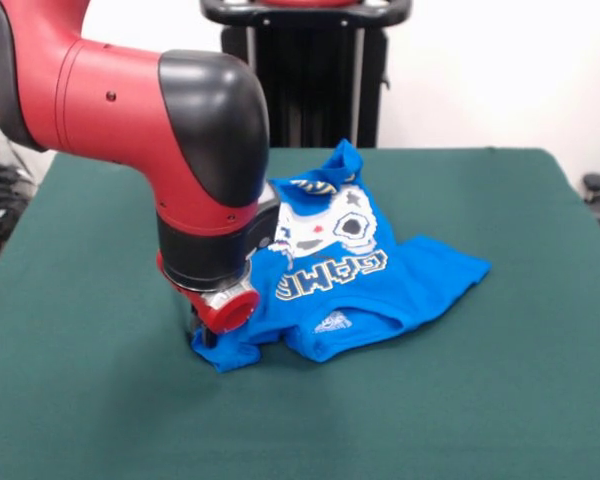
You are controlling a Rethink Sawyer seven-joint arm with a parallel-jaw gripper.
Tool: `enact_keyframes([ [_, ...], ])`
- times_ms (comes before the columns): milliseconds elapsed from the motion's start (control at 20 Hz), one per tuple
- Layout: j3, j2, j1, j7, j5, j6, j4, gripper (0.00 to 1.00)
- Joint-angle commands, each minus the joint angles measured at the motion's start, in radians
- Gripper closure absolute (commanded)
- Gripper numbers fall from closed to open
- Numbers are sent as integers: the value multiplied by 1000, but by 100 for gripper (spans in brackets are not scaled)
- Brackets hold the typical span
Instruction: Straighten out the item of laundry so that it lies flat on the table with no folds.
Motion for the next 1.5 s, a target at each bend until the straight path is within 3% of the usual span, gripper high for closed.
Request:
enact_keyframes([
  [50,40,69,-43,-137,-125,-229,82,100],
  [500,65,-16,-106,-206,-135,-175,128,100],
  [1450,83,31,-138,-154,-204,-278,165,100],
  [1500,84,31,-139,-156,-209,-283,165,0],
])
